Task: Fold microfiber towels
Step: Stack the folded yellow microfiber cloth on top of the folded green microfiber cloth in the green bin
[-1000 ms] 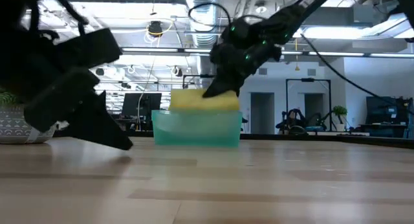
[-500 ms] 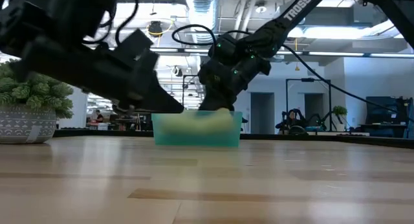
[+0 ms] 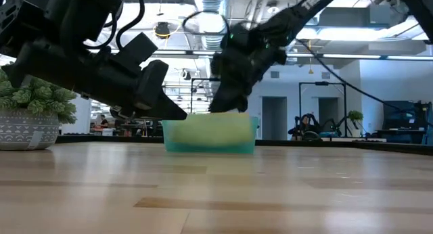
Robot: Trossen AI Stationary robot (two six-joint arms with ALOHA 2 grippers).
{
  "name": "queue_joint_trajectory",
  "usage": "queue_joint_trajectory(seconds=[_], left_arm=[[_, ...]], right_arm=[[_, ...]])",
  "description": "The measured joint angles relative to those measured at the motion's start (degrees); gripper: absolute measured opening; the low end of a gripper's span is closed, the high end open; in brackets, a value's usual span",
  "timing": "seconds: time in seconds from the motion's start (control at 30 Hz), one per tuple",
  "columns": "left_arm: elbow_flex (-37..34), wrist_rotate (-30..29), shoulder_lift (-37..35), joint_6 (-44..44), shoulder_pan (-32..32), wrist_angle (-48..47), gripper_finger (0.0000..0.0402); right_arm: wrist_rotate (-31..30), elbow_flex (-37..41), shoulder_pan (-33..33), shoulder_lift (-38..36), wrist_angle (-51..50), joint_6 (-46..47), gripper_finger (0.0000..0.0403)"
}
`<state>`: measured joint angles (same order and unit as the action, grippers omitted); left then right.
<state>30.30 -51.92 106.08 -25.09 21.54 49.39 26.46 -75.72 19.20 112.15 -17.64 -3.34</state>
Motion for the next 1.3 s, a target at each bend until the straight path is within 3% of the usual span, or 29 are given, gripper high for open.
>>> queue_joint_trajectory(seconds=[0.13,0.27,0.4,0.57,0.7,0.8,1.03,1.3], left_arm=[[0.0,-0.02,0.0,-0.1,0.02,0.04,0.0],[0.0,-0.04,0.0,-0.61,0.02,-0.17,0.0],[0.0,-0.09,0.0,-0.69,0.0,-0.7,0.0],[0.0,-0.22,0.0,-1.09,0.0,-0.92,0.0],[0.0,-0.22,0.0,-1.19,0.0,-0.94,0.0],[0.0,-0.2,0.0,-1.62,0.0,-0.94,0.0],[0.0,0.2,0.0,-2.39,0.0,-0.94,0.0],[0.0,0.97,0.0,-2.81,0.02,-1.05,0.0]], right_arm=[[-1.16,-0.7,1.81,-3.23,-2.45,0.34,0.0195],[-0.07,-0.77,2.08,-4.75,-2.39,-0.21,0.0189],[3.42,-0.72,-0.52,-1.91,-1.78,-3.96,0.0135],[3.45,-0.68,-3.64,1.19,2.54,-5.48,0.005],[-2.21,-0.66,-3.41,3.71,3.81,-2.82,0.0008],[-6.1,-0.72,-2.62,5.26,4.07,-1.88,0.002],[-5.09,-0.61,-1.44,4.3,3.79,-1.49,0.0068],[1.26,-5.01,1.27,4.19,0.47,-2.66,0.0153]])
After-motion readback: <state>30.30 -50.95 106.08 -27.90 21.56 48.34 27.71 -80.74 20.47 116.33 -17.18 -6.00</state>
